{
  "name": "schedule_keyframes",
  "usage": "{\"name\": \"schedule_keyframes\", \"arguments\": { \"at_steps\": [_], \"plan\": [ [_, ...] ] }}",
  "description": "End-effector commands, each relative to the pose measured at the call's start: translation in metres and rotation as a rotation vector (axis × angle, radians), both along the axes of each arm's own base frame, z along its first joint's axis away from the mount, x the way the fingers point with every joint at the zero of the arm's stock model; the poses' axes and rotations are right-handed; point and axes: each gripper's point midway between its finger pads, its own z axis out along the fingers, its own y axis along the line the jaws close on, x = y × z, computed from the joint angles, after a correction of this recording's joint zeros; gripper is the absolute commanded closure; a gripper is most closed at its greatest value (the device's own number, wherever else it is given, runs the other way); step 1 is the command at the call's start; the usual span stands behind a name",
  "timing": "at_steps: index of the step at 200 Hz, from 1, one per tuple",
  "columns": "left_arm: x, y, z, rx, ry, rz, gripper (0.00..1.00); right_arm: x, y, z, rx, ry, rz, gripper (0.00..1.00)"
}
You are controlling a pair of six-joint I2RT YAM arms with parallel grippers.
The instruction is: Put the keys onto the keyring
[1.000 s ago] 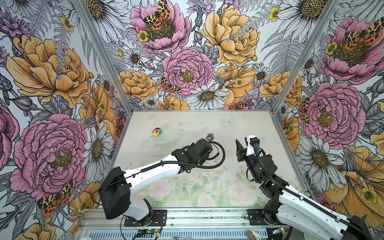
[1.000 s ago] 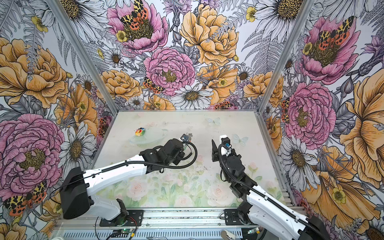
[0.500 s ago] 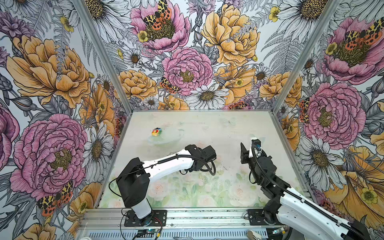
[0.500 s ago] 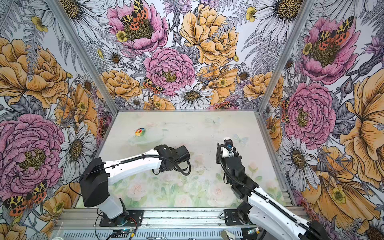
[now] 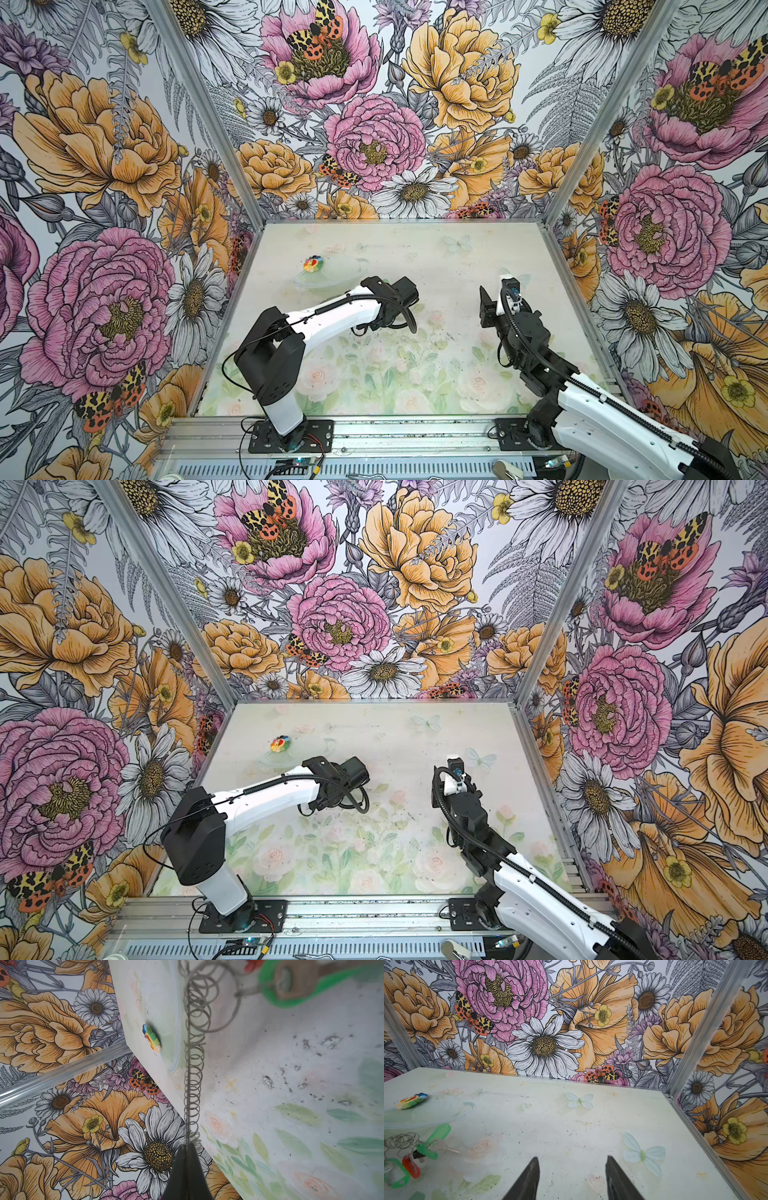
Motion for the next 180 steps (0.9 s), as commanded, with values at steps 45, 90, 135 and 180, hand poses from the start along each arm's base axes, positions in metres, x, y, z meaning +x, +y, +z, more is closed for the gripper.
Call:
{"name": "schedule_keyframes", "arguments": {
  "at_steps": [45, 90, 135, 180],
  "plan": [
    [0.083, 0.0, -0.007, 0.04, -0.098, 0.11, 1.0, 0.001, -0.002, -0.002, 0.022, 0.005, 0.0, 0.42],
    [0.126, -0.014, 0.009, 0.006, -0.201, 0.142, 1.0, 0.001, -0.004, -0.003, 0.024, 0.005, -0.005, 0.37],
    [0.115, -0.007, -0.025, 0.05, -0.167, 0.171, 1.0, 0.001, -0.004, -0.003, 0.028, 0.006, -0.003, 0.35],
    [0.075, -0.011, -0.056, 0.068, -0.089, 0.147, 1.0, 0.003, -0.004, -0.007, 0.025, 0.019, -0.003, 0.35]
  ]
}}
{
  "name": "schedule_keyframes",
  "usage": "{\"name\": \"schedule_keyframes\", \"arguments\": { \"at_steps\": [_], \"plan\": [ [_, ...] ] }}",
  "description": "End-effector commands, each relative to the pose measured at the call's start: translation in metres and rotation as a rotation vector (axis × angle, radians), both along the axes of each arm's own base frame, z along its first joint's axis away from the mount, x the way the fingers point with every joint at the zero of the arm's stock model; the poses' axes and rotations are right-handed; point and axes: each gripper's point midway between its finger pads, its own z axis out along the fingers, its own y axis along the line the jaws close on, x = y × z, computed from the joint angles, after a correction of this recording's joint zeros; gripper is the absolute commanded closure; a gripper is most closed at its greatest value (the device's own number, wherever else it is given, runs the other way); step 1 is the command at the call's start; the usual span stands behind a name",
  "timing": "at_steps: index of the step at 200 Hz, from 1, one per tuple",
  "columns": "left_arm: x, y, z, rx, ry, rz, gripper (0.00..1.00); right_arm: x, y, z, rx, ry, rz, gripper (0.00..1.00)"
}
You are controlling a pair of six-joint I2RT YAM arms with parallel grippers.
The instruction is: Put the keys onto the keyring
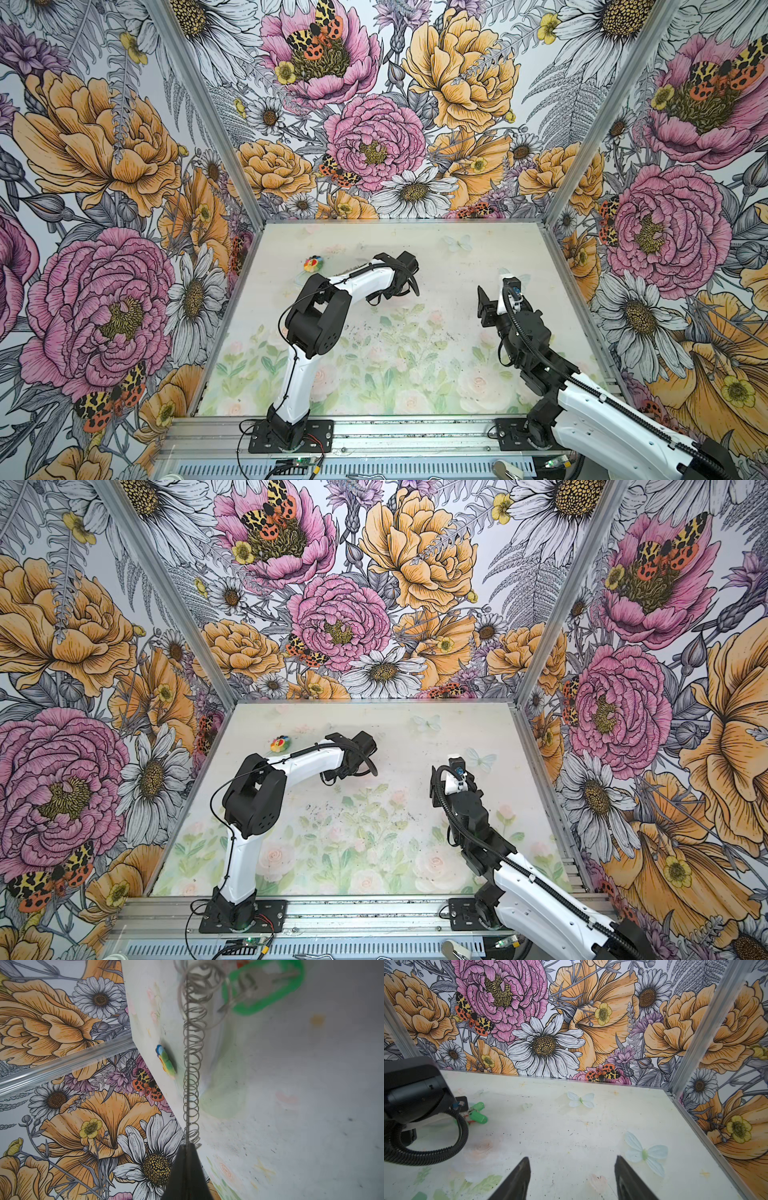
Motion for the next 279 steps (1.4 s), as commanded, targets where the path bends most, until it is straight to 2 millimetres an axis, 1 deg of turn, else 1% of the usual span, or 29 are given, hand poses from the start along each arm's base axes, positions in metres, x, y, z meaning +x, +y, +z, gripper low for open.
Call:
{"name": "schedule_keyframes", "arguments": {
  "at_steps": [1, 16, 38, 62, 78, 94, 118, 140, 151, 154, 173, 182, 192, 202, 217, 223, 235, 245, 257, 269, 279],
  "plan": [
    [-0.018, -0.006, -0.008, 0.009, -0.004, -0.006, 1.0, 0.001, 0.0, -0.007, 0.01, 0.016, 0.001, 0.35],
    [-0.029, -0.009, -0.011, -0.001, 0.006, -0.004, 1.0, 0.002, 0.001, -0.008, 0.012, 0.02, 0.004, 0.35],
    [-0.048, -0.013, -0.018, -0.004, 0.038, -0.01, 0.95, 0.002, 0.0, -0.008, 0.008, 0.02, 0.001, 0.35],
    [-0.068, -0.015, -0.028, -0.017, 0.071, 0.005, 0.86, 0.002, -0.002, -0.006, 0.011, 0.012, -0.005, 0.34],
    [-0.081, -0.022, -0.033, -0.066, 0.096, 0.01, 0.78, 0.002, -0.003, -0.005, 0.011, 0.009, -0.01, 0.34],
    [-0.091, -0.03, -0.032, -0.122, 0.103, 0.013, 0.73, 0.002, -0.004, -0.003, 0.008, 0.005, -0.016, 0.34],
    [-0.098, -0.039, -0.017, -0.194, 0.075, 0.015, 0.68, 0.003, -0.01, 0.002, -0.001, 0.008, -0.043, 0.34],
    [-0.098, -0.045, 0.005, -0.328, 0.035, 0.039, 0.62, 0.005, -0.018, 0.005, -0.022, 0.026, -0.094, 0.34],
    [-0.094, -0.049, 0.017, -0.423, -0.003, 0.052, 0.51, 0.006, -0.025, 0.007, -0.038, 0.037, -0.135, 0.34],
    [-0.092, -0.05, 0.03, -0.471, -0.036, 0.051, 0.48, 0.007, -0.027, 0.007, -0.042, 0.041, -0.144, 0.34],
    [-0.077, -0.05, 0.059, -0.673, -0.167, 0.064, 0.32, 0.011, -0.034, 0.009, -0.087, 0.052, -0.18, 0.33],
    [-0.068, -0.044, 0.071, -0.765, -0.236, 0.076, 0.23, 0.013, -0.038, 0.007, -0.107, 0.065, -0.201, 0.32],
    [-0.059, -0.035, 0.081, -0.852, -0.314, 0.093, 0.1, 0.017, -0.044, 0.003, -0.141, 0.083, -0.227, 0.31],
    [-0.051, -0.024, 0.089, -0.929, -0.402, 0.112, 0.02, 0.021, -0.053, -0.007, -0.175, 0.114, -0.262, 0.31],
    [-0.04, 0.001, 0.094, -1.007, -0.54, 0.151, 0.02, 0.029, -0.069, -0.026, -0.22, 0.176, -0.31, 0.31],
    [-0.038, 0.012, 0.092, -1.035, -0.588, 0.164, 0.01, 0.032, -0.076, -0.034, -0.236, 0.198, -0.327, 0.31],
    [-0.033, 0.033, 0.088, -1.089, -0.676, 0.184, 0.01, 0.037, -0.088, -0.044, -0.234, 0.2, -0.368, 0.31],
    [-0.03, 0.049, 0.086, -1.122, -0.742, 0.178, 0.01, 0.041, -0.09, -0.052, -0.229, 0.184, -0.362, 0.3],
    [-0.029, 0.065, 0.077, -1.125, -0.792, 0.16, 0.01, 0.044, -0.095, -0.061, -0.223, 0.168, -0.374, 0.29],
    [-0.026, 0.083, 0.074, -1.123, -0.821, 0.171, 0.01, 0.051, -0.094, -0.071, -0.222, 0.176, -0.344, 0.29],
    [-0.023, 0.091, 0.072, -1.096, -0.83, 0.136, 0.01, 0.056, -0.092, -0.078, -0.24, 0.176, -0.327, 0.28]
  ]
}}
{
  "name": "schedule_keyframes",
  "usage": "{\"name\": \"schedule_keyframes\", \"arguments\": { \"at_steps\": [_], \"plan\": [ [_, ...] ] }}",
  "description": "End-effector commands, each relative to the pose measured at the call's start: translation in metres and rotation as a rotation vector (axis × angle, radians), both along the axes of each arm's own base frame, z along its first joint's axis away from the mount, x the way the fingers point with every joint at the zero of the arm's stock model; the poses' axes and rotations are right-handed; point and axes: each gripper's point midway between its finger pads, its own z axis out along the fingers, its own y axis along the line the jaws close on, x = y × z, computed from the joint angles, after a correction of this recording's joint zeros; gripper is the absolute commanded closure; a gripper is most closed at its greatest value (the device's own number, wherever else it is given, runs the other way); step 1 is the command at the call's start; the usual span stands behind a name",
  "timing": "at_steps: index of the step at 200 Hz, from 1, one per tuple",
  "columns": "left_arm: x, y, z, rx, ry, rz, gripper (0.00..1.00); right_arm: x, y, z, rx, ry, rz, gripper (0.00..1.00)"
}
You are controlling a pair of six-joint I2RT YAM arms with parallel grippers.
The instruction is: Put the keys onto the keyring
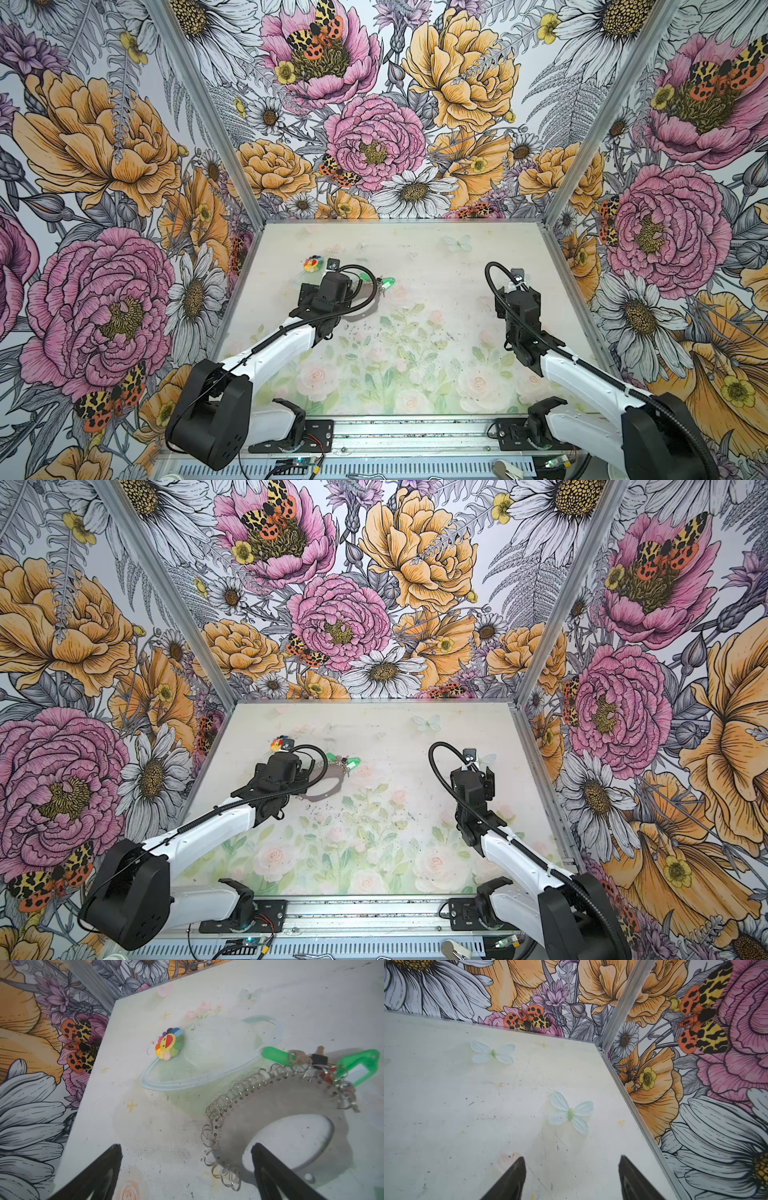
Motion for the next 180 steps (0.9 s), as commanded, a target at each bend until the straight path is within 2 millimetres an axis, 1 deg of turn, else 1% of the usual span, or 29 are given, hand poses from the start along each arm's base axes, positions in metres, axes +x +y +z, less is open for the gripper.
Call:
{"name": "schedule_keyframes", "arguments": {
  "at_steps": [1, 8, 14, 29, 37, 41, 55, 63, 69, 75, 81, 85, 89, 93, 95, 97, 99, 105, 109, 112, 113, 115, 118, 122, 128, 134, 142, 162, 180],
  "plan": [
    [0.032, 0.0, 0.043, -0.064, -0.245, -0.056, 0.01, 0.016, 0.006, 0.005, 0.004, -0.082, 0.052, 0.28],
    [0.033, 0.009, 0.038, -0.046, -0.261, -0.05, 0.01, 0.019, 0.007, 0.001, 0.0, -0.097, 0.06, 0.28],
    [0.034, 0.018, 0.032, -0.051, -0.273, -0.034, 0.01, 0.021, 0.007, 0.003, -0.011, -0.116, 0.072, 0.27],
    [0.034, 0.03, 0.016, -0.124, -0.318, -0.045, 0.01, 0.027, 0.008, 0.003, -0.017, -0.147, 0.102, 0.26],
    [0.035, 0.037, 0.018, -0.155, -0.346, -0.04, 0.01, 0.031, 0.011, 0.005, -0.004, -0.164, 0.138, 0.26],
    [0.034, 0.038, 0.02, -0.159, -0.35, -0.05, 0.01, 0.033, 0.014, 0.005, 0.003, -0.164, 0.163, 0.25],
    [0.033, 0.04, 0.032, -0.195, -0.462, -0.088, 0.01, 0.039, 0.028, 0.002, 0.01, -0.15, 0.258, 0.25],
    [0.035, 0.045, 0.035, -0.208, -0.498, -0.084, 0.01, 0.042, 0.032, 0.0, 0.006, -0.147, 0.288, 0.24],
    [0.037, 0.048, 0.031, -0.221, -0.493, -0.084, 0.01, 0.043, 0.033, 0.001, 0.005, -0.156, 0.295, 0.24],
    [0.042, 0.049, 0.026, -0.265, -0.493, -0.104, 0.01, 0.046, 0.031, 0.0, 0.025, -0.17, 0.294, 0.23],
    [0.048, 0.051, 0.015, -0.292, -0.485, -0.117, 0.01, 0.049, 0.028, -0.003, 0.056, -0.176, 0.3, 0.23],
    [0.052, 0.053, 0.008, -0.307, -0.483, -0.114, 0.01, 0.052, 0.022, 0.0, 0.067, -0.193, 0.277, 0.22],
    [0.056, 0.054, 0.009, -0.32, -0.511, -0.125, 0.01, 0.053, 0.016, 0.0, 0.087, -0.189, 0.249, 0.22],
    [0.056, 0.055, 0.006, -0.336, -0.49, -0.133, 0.01, 0.053, 0.013, -0.003, 0.112, -0.174, 0.251, 0.22],
    [0.055, 0.056, 0.001, -0.346, -0.455, -0.125, 0.01, 0.054, 0.013, -0.003, 0.126, -0.171, 0.261, 0.22],
    [0.056, 0.059, 0.002, -0.35, -0.443, -0.114, 0.01, 0.054, 0.01, -0.004, 0.138, -0.171, 0.262, 0.18],
    [0.056, 0.061, -0.001, -0.353, -0.42, -0.102, 0.01, 0.054, 0.009, -0.004, 0.148, -0.173, 0.266, 0.15],
    [0.057, 0.062, 0.004, -0.343, -0.445, -0.088, 0.01, 0.055, 0.002, -0.004, 0.168, -0.183, 0.244, 0.13],
    [0.057, 0.061, 0.006, -0.339, -0.475, -0.092, 0.01, 0.056, -0.003, -0.007, 0.182, -0.181, 0.224, 0.12],
    [0.057, 0.061, 0.006, -0.336, -0.487, -0.094, 0.01, 0.057, -0.007, -0.011, 0.19, -0.178, 0.208, 0.09],
    [0.057, 0.061, 0.006, -0.336, -0.488, -0.094, 0.01, 0.058, -0.008, -0.011, 0.193, -0.18, 0.203, 0.06],
    [0.056, 0.061, 0.004, -0.338, -0.479, -0.092, 0.01, 0.059, -0.01, -0.012, 0.199, -0.182, 0.196, 0.03],
    [0.056, 0.062, 0.003, -0.339, -0.466, -0.085, 0.02, 0.06, -0.013, -0.016, 0.207, -0.181, 0.187, 0.01],
    [0.056, 0.063, 0.002, -0.338, -0.454, -0.078, 0.01, 0.063, -0.015, -0.022, 0.211, -0.176, 0.181, 0.01],
    [0.056, 0.062, 0.004, -0.334, -0.462, -0.076, 0.01, 0.068, -0.017, -0.017, 0.21, -0.196, 0.173, 0.01],
    [0.057, 0.062, 0.005, -0.331, -0.479, -0.078, 0.01, 0.067, -0.022, -0.023, 0.231, -0.142, 0.145, 0.01],
    [0.056, 0.066, 0.004, -0.327, -0.47, -0.056, 0.01, 0.072, -0.025, -0.024, 0.25, -0.146, 0.142, 0.0],
    [0.055, 0.067, 0.005, -0.308, -0.481, -0.032, 0.01, 0.066, -0.036, -0.022, 0.253, -0.179, 0.087, 0.0],
    [0.056, 0.065, 0.005, -0.307, -0.478, -0.037, 0.01, 0.06, -0.036, -0.019, 0.246, -0.208, 0.085, 0.01]
  ]
}}
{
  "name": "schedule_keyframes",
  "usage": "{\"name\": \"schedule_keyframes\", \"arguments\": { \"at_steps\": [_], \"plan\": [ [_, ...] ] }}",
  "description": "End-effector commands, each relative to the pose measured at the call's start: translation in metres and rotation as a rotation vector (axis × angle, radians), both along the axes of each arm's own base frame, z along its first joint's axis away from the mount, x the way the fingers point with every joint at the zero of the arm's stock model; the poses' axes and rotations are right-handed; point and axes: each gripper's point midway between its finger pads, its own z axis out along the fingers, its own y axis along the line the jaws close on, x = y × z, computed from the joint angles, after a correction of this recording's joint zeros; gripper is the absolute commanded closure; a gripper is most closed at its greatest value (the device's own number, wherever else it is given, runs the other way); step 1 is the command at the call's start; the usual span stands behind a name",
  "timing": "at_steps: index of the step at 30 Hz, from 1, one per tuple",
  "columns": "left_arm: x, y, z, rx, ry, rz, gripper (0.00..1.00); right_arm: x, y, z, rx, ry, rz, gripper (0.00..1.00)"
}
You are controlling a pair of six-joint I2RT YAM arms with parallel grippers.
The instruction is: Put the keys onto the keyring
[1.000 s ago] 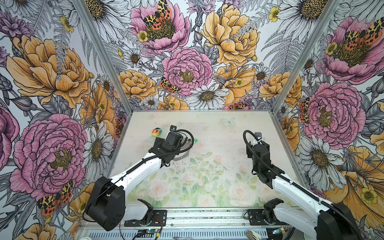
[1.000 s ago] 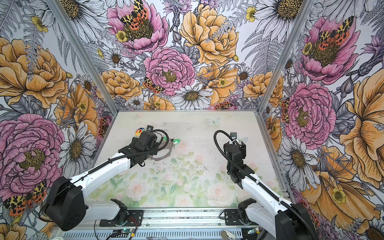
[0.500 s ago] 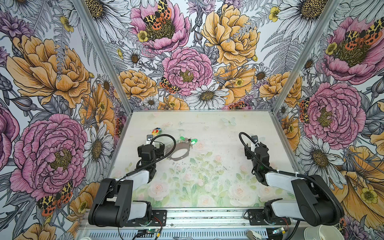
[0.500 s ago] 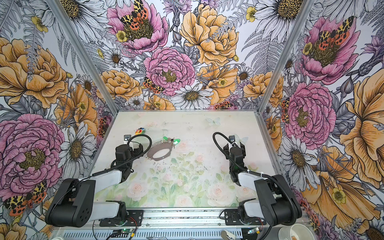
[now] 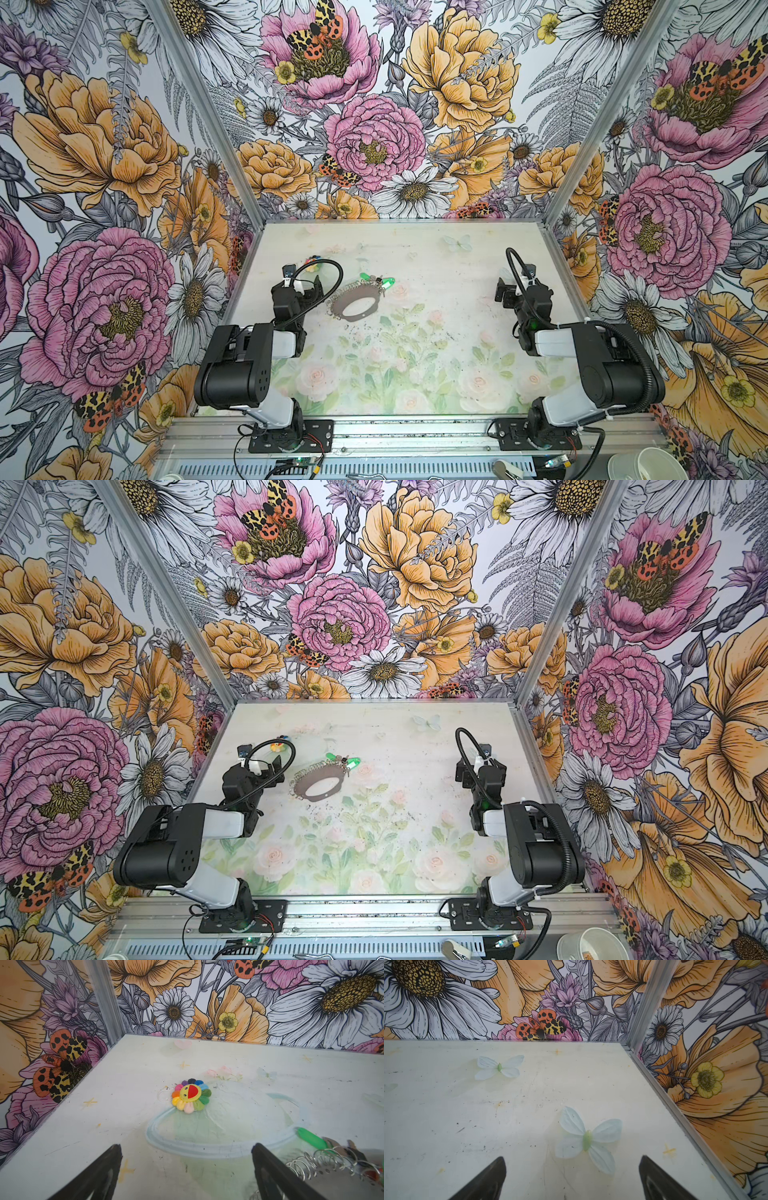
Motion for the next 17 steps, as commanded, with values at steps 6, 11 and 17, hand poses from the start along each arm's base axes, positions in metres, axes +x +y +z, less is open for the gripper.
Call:
{"name": "schedule_keyframes", "arguments": {
  "at_steps": [6, 11, 17],
  "plan": [
    [0.004, -0.002, 0.015, -0.005, -0.056, 0.004, 0.02, 0.004, 0.001, 0.013, 0.033, -0.06, 0.003, 0.0],
    [0.004, -0.002, 0.014, -0.005, -0.055, 0.004, 0.01, 0.001, 0.016, 0.013, 0.022, -0.067, 0.093, 0.0],
    [0.004, -0.001, 0.014, -0.005, -0.055, 0.005, 0.01, 0.007, 0.007, 0.01, 0.04, -0.034, 0.049, 0.01]
  ]
}}
